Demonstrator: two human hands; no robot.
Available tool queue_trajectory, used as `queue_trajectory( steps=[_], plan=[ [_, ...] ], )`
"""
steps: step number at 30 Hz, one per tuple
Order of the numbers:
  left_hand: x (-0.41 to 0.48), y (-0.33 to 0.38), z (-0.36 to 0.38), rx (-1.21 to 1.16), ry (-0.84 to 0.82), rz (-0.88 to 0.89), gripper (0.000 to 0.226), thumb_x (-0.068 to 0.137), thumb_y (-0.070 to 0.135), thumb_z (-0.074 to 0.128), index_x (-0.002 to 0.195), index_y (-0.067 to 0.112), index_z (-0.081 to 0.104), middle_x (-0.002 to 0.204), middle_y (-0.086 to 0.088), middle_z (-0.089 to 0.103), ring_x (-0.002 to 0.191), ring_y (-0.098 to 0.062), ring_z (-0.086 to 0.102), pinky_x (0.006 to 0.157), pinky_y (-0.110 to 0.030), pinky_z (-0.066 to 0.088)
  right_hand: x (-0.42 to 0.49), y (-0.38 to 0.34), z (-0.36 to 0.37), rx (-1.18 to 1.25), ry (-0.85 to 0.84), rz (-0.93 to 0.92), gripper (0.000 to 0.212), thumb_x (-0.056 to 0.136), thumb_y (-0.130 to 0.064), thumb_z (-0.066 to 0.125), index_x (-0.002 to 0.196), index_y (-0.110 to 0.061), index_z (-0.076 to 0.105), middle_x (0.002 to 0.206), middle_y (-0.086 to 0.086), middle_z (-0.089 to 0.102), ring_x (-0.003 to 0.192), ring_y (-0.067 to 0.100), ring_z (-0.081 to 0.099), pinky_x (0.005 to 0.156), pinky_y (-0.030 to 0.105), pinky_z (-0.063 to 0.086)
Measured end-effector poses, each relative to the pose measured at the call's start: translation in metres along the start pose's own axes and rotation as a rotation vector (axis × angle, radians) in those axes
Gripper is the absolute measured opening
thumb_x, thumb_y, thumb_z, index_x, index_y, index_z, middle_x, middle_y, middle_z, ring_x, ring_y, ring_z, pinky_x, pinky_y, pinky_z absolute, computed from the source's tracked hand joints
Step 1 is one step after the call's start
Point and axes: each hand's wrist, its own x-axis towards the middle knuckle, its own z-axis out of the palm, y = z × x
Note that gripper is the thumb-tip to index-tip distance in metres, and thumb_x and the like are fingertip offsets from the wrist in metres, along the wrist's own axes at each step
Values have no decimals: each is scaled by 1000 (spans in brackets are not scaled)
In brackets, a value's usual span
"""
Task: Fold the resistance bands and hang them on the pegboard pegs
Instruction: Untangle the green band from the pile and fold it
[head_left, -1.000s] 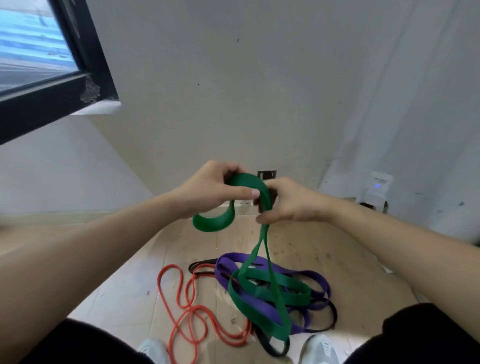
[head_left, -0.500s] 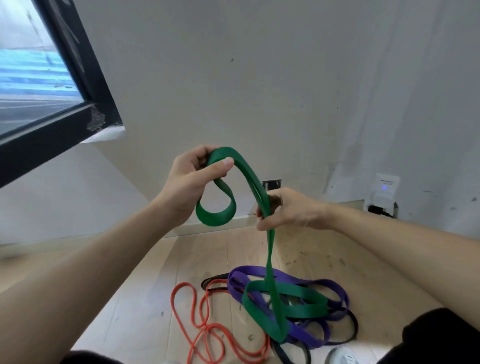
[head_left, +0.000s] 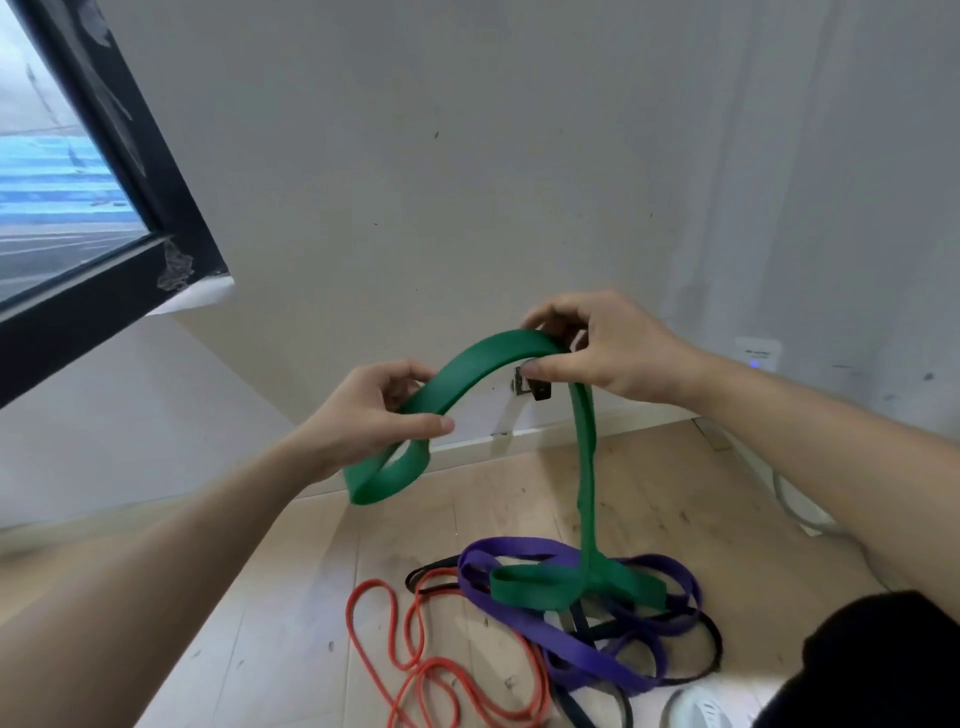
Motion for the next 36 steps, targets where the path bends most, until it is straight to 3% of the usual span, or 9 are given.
queue_trajectory(
  steps=[3, 9, 16, 21, 23, 28, 32, 34, 36],
  plan=[
    [2, 10, 15, -55, -48, 21, 39, 73, 5, 87, 109, 10, 71, 88, -10, 73, 86, -29, 72, 94, -47, 58, 1, -10, 8, -55, 34, -55, 40, 77, -24, 87, 111, -16, 67, 87, -3, 73, 70, 0, 65, 64, 11, 48],
    [6, 28, 37, -174, -47, 67, 52, 64, 37, 89, 105, 10, 70, 90, -7, 73, 85, -20, 69, 84, -35, 55, 0, 1, 21, -118, -74, -36, 42, 74, -25, 89, 108, -21, 64, 86, -7, 70, 77, 4, 65, 65, 13, 48],
    [5, 33, 44, -134, 34, 119, 29, 78, 16, 86, 101, 4, 72, 88, -5, 75, 82, -14, 70, 79, -29, 56, -3, 25, 35, 14, -298, 93, 27, 77, -23, 86, 97, -18, 69, 90, -3, 70, 81, 6, 66, 70, 16, 49],
    [5, 38, 27, -296, 203, 164, 34, 71, 31, 85, 98, 15, 71, 88, 3, 73, 83, -11, 67, 79, -27, 55, -7, 62, 59, 9, -466, 213, 14, 82, -21, 81, 90, -15, 72, 91, 1, 72, 91, 14, 70, 86, 33, 54],
    [5, 34, 17, -337, 268, 172, 33, 74, 30, 83, 99, 14, 70, 82, 10, 72, 76, -7, 65, 79, -29, 54, -4, 66, 62, 26, -450, 227, 14, 82, -18, 81, 91, -12, 71, 90, 3, 71, 90, 18, 70, 88, 36, 55],
    [3, 13, -8, -364, 303, 102, 26, 74, 24, 81, 95, 13, 69, 72, 10, 68, 65, -8, 59, 81, -36, 52, 1, 56, 48, 134, -316, 245, 28, 82, -18, 83, 104, -11, 67, 83, -2, 66, 76, 6, 69, 74, 20, 53],
    [0, -2, -18, -231, 182, 3, 66, 46, 44, 99, 97, 15, 69, 79, 2, 76, 73, -11, 68, 77, -27, 55, 5, 50, 31, 267, -141, 252, 35, 82, -9, 80, 110, 0, 61, 94, 20, 73, 88, 30, 75, 85, 40, 61],
    [0, -4, -15, -156, 134, -52, 72, 46, 43, 99, 106, 15, 70, 86, -4, 77, 81, -18, 72, 82, -36, 59, 6, 43, 24, 301, -67, 235, 33, 82, -5, 79, 109, -1, 61, 101, 24, 73, 93, 35, 74, 92, 51, 58],
    [1, -3, -8, -125, 101, -79, 62, 56, 31, 96, 110, 16, 70, 89, -7, 76, 84, -24, 71, 92, -49, 57, 7, 31, 20, 301, -3, 197, 33, 80, -3, 80, 108, -4, 63, 101, 23, 73, 95, 38, 72, 92, 55, 56]
  ],
)
